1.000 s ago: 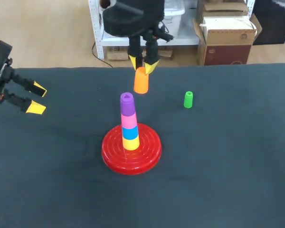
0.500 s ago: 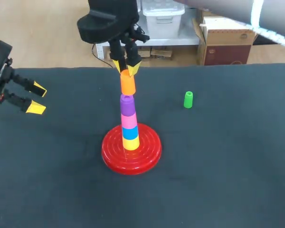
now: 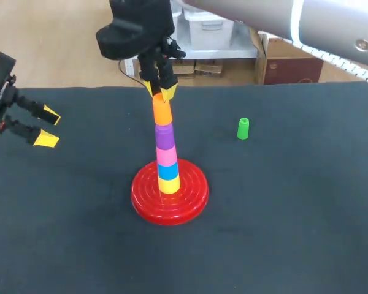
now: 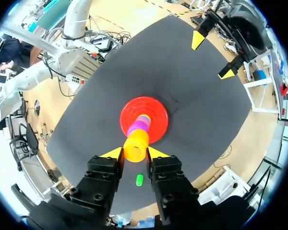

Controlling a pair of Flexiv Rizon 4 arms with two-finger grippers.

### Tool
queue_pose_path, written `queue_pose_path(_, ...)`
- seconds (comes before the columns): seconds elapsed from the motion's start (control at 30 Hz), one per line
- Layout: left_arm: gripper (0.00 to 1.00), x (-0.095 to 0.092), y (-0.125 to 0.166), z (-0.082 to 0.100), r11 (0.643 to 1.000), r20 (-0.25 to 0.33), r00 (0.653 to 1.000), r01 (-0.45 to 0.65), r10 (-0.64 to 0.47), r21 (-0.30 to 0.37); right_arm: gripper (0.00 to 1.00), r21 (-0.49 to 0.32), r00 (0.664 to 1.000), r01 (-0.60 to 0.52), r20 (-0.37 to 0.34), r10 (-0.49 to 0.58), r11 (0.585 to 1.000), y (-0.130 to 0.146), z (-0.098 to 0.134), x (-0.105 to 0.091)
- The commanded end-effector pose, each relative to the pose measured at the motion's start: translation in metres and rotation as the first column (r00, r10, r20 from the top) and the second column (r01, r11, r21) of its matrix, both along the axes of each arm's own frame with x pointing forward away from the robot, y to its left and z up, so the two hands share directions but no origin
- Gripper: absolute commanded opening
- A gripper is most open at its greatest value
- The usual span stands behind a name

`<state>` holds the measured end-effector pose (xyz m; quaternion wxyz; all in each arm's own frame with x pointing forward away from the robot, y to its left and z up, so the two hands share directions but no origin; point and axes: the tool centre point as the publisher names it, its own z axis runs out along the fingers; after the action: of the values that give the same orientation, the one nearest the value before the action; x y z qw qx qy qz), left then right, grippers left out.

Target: Pick up and stack the cylinders on the red base in this order: pink,purple,orange,green

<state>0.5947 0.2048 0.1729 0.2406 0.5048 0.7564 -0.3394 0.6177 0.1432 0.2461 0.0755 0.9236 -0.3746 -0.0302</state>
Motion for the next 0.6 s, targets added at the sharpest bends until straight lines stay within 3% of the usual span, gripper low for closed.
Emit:
queue_pose_path(0.03,1.0,0.0016,0.0005,-0.0007,1.0,-0.002,1.0,0.004,-0.003,0.001,0.0,0.014,1.0,-0.001,0.008,0.001,1.0,-0.0033,-0.0064,-0.004)
queue_pose_path(0.6,1.0,0.0016,0.0005,-0.0007,1.0,-0.002,1.0,0.004,-0.003,0.001,0.0,0.022,1.0,-0.004,0.028,0.003,1.0,-0.0024,-0.0013,-0.0074)
